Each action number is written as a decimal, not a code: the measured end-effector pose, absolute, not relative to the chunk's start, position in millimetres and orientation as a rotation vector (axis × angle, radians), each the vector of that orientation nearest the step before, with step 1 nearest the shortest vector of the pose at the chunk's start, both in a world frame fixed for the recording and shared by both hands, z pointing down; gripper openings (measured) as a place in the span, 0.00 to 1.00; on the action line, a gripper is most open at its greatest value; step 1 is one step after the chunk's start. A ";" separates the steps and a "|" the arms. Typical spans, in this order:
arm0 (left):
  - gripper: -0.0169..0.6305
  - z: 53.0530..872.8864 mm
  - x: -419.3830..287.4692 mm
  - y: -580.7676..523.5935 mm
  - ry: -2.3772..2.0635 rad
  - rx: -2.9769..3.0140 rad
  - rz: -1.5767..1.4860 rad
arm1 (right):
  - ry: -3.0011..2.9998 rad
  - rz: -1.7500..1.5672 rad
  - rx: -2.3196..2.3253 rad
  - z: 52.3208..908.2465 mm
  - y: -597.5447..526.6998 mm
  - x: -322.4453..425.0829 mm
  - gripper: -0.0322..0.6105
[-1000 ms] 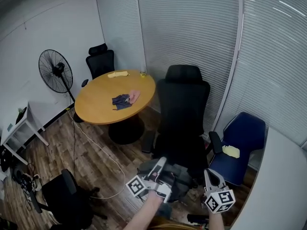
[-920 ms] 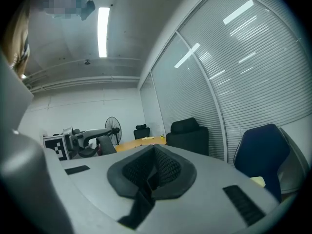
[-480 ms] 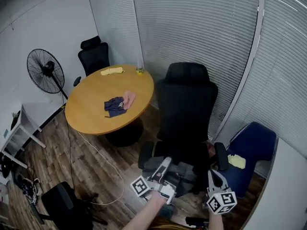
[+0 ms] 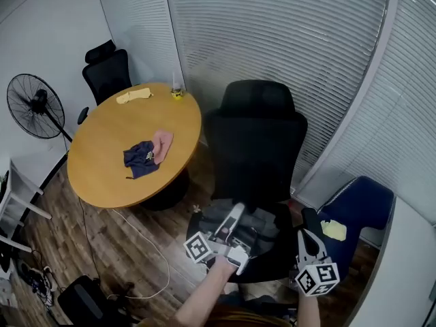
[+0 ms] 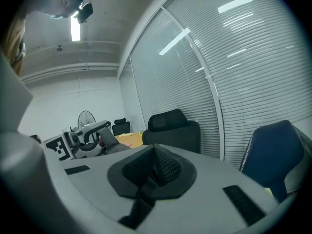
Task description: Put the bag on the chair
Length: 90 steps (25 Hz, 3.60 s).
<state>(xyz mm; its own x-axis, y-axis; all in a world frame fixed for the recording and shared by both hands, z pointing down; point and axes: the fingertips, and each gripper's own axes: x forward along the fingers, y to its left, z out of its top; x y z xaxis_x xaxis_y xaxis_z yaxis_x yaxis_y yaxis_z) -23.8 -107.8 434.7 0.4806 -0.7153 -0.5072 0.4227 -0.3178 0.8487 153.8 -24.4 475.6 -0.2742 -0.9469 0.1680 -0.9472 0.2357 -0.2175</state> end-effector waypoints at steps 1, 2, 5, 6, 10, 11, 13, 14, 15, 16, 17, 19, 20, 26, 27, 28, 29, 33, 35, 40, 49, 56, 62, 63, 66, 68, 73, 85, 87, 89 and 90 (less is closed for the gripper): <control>0.07 436.5 -23.6 -118.6 -0.271 1.497 -1.168 | -2.469 0.435 1.894 475.2 -31.7 154.2 0.07; 0.07 438.0 -23.3 -126.9 -0.274 1.488 -1.172 | -2.471 0.433 1.895 475.2 -37.2 154.9 0.07; 0.07 440.1 -20.5 -143.7 -0.282 1.475 -1.180 | -2.468 0.439 1.891 475.7 -49.3 159.3 0.07; 0.06 441.2 -19.1 -147.6 -0.287 1.472 -1.180 | -2.465 0.444 1.887 476.3 -52.9 161.1 0.07; 0.07 454.8 -15.4 -162.9 -0.324 1.458 -1.171 | -2.473 0.460 1.857 482.0 -73.4 166.5 0.07; 0.06 460.8 -16.8 -166.7 -0.341 1.449 -1.168 | -2.474 0.465 1.846 484.6 -79.4 166.2 0.07; 0.06 471.3 -18.8 -174.1 -0.370 1.426 -1.165 | -2.483 0.467 1.829 488.5 -91.9 166.2 0.07; 0.07 475.9 -18.1 -176.2 -0.382 1.413 -1.163 | -2.491 0.469 1.825 489.8 -97.7 167.5 0.07; 0.07 480.8 -17.0 -177.2 -0.392 1.401 -1.162 | -2.499 0.472 1.821 491.1 -102.8 169.3 0.07; 0.07 485.4 -15.9 -178.2 -0.401 1.392 -1.164 | -2.506 0.478 1.815 492.7 -107.8 171.1 0.07; 0.07 488.7 -14.9 -180.5 -0.408 1.386 -1.165 | -2.513 0.484 1.808 495.0 -113.1 172.7 0.07; 0.07 493.9 -12.6 -187.0 -0.420 1.382 -1.162 | -2.513 0.498 1.792 501.9 -122.1 174.9 0.07; 0.06 497.3 -11.4 -189.7 -0.426 1.379 -1.158 | -2.510 0.505 1.784 505.5 -125.0 175.6 0.07; 0.07 515.2 -7.9 -201.2 -0.465 1.363 -1.147 | -2.509 0.557 1.745 518.1 -139.7 181.5 0.07; 0.07 519.5 -8.6 -204.5 -0.474 1.358 -1.150 | -2.509 0.563 1.742 521.6 -142.5 183.3 0.07; 0.07 523.5 -9.4 -208.3 -0.482 1.352 -1.155 | -2.508 0.569 1.739 525.3 -145.6 184.8 0.07; 0.07 527.3 -10.2 -211.8 -0.490 1.344 -1.160 | -2.506 0.574 1.735 529.1 -148.6 185.6 0.07; 0.07 541.6 -10.8 -220.1 -0.518 1.317 -1.166 | -2.494 0.587 1.718 539.2 -156.8 188.0 0.07; 0.07 543.0 -9.3 -225.0 -0.517 1.314 -1.167 | -2.490 0.591 1.717 539.0 -160.8 189.8 0.07; 0.07 547.7 -2.7 -234.9 -0.494 1.322 -1.166 | -2.470 0.623 1.722 548.4 -166.4 195.2 0.07; 0.07 556.0 25.1 -251.5 -0.478 1.346 -1.102 | -2.443 0.659 1.719 558.2 -181.2 205.8 0.07; 0.07 562.8 46.4 -265.8 -0.424 1.383 -1.073 | -2.406 0.729 1.698 588.5 -187.0 210.8 0.07; 0.07 569.8 48.9 -279.8 -0.405 1.364 -1.098 | -2.382 0.772 1.680 598.0 -196.1 217.1 0.07; 0.06 570.5 49.7 -282.9 -0.406 1.362 -1.098 | -2.382 0.770 1.678 598.5 -199.1 218.1 0.07; 0.06 572.0 52.2 -291.5 -0.404 1.358 -1.100 | -2.384 0.765 1.666 599.4 -207.2 219.5 0.07; 0.06 573.6 53.6 -297.7 -0.395 1.361 -1.108 | -2.382 0.776 1.660 600.1 -210.5 219.4 0.07; 0.06 581.9 56.6 -315.6 -0.397 1.350 -1.111 | -2.369 0.808 1.669 609.8 -216.8 223.3 0.07; 0.06 603.1 68.7 -360.7 -0.468 1.337 -1.098 | -2.343 0.859 1.689 624.9 -232.1 237.1 0.07; 0.06 605.4 69.1 -370.0 -0.475 1.332 -1.087 | -2.340 0.860 1.690 623.7 -235.3 236.5 0.07; 0.06 607.8 69.6 -376.9 -0.484 1.325 -1.084 | -2.344 0.862 1.689 623.9 -237.1 235.0 0.07; 0.06 608.8 70.6 -379.4 -0.487 1.328 -1.082 | -2.346 0.859 1.687 623.9 -238.1 234.2 0.07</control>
